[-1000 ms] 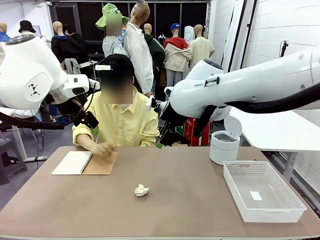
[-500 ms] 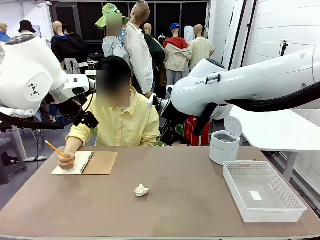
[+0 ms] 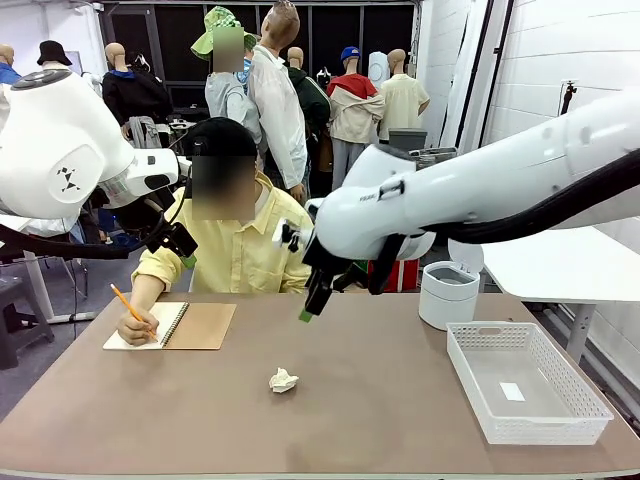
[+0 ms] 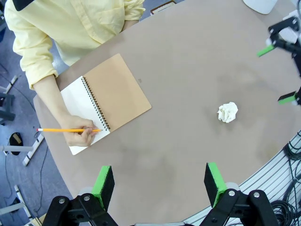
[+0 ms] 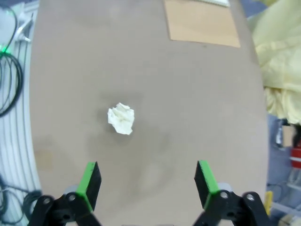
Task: Sort the paper based on its condition.
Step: If a person hands you a paper, place it in the Organizing basket , and if it's crumpled, put it in the Trash can.
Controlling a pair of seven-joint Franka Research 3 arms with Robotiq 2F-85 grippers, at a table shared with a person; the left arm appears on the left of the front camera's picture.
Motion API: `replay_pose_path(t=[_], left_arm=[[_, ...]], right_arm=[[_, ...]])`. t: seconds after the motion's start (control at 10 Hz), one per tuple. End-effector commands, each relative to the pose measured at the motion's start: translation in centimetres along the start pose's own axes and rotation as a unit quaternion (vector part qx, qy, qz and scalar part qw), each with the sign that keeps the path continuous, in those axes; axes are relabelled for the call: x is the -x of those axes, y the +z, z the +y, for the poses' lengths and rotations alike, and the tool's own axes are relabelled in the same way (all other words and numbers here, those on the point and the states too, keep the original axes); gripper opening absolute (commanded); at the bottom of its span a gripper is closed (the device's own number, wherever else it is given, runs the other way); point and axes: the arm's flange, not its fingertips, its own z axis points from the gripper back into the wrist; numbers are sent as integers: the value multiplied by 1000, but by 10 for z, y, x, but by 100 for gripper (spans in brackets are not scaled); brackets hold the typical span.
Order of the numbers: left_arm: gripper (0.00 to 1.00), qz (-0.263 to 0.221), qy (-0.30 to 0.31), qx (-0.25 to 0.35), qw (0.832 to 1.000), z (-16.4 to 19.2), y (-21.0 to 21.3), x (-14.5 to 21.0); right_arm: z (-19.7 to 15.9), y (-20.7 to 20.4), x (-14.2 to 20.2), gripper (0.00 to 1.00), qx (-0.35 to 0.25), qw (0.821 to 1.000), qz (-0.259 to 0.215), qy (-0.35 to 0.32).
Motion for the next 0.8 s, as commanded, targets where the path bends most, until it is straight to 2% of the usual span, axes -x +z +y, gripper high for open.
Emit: replay_pose_path(t=[0.0,0.2,0.4,0.7], left_arm=[[100,-3,0,1,1000,1,0,0],[100,-3,0,1,1000,1,0,0],[100,-3,0,1,1000,1,0,0],[100,-3,0,1,1000,1,0,0]], right_arm=[[-4,-25,-13,100,-4,999,14,36],[5,-56,-17,100,-36,997,40,47],[6,-78,-19,100,-44,996,59,54],[7,-93,-20,100,-53,994,76,56]])
